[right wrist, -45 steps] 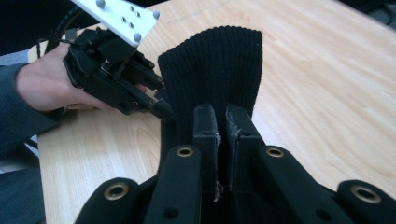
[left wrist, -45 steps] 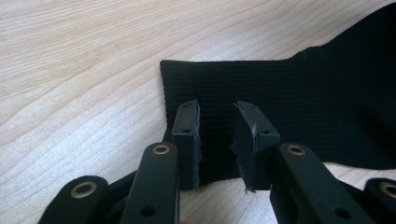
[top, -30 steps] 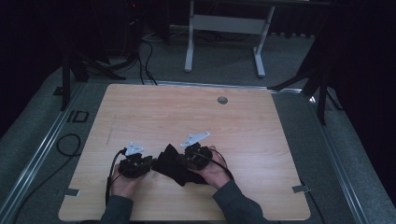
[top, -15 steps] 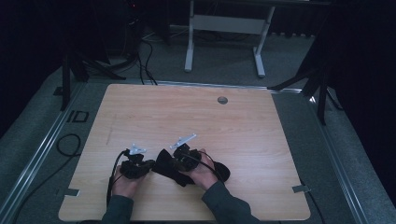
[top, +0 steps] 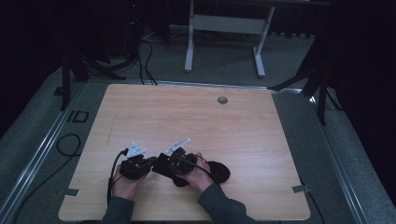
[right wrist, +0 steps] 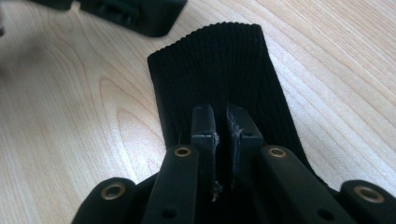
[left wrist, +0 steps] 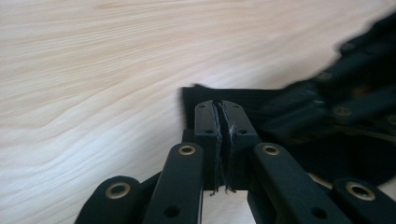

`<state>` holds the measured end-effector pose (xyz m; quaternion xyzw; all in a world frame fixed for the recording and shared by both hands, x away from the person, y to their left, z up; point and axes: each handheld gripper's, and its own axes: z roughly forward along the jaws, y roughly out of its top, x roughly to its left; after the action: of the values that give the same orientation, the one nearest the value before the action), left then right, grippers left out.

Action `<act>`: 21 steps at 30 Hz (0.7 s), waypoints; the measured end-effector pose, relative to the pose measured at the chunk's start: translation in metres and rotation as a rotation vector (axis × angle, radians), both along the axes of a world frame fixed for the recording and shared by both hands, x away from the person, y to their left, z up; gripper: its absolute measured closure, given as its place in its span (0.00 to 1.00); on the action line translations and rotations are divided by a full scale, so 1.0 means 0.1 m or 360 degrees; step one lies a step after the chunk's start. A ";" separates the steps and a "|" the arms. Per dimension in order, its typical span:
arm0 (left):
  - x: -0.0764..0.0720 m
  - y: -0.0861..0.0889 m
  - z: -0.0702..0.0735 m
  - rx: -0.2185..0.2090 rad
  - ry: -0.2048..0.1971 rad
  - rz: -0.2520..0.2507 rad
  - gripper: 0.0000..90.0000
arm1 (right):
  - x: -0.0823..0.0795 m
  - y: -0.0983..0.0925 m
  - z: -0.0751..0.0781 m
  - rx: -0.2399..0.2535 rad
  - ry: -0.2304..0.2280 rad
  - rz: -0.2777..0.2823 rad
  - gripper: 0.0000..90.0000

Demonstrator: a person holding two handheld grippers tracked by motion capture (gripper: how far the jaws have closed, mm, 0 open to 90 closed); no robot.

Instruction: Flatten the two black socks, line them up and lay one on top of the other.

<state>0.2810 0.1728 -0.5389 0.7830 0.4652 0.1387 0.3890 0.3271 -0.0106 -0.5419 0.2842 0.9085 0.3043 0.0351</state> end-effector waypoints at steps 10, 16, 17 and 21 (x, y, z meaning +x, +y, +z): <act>0.04 -0.14 -0.12 0.0183 0.0048 -0.0015 0.98 | -0.09 -0.17 0.15 0.0092 -0.0082 -0.0013 0.65; 0.04 -0.15 -0.12 0.0184 0.0051 -0.0011 0.98 | -0.11 -0.71 0.43 0.0189 -0.0210 -0.0211 0.64; 0.04 -0.15 -0.12 0.0181 0.0052 -0.0010 0.98 | -0.12 -0.81 0.46 0.0185 -0.0228 -0.0251 0.64; 0.04 -0.15 -0.12 0.0185 0.0053 -0.0011 0.98 | -0.14 -1.22 0.41 0.0129 -0.0276 -0.0410 0.65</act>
<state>0.2849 0.1579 -0.5512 0.8080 0.4601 0.1511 0.3356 0.3131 -0.1325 -0.5004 0.3723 0.8450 0.3572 0.1405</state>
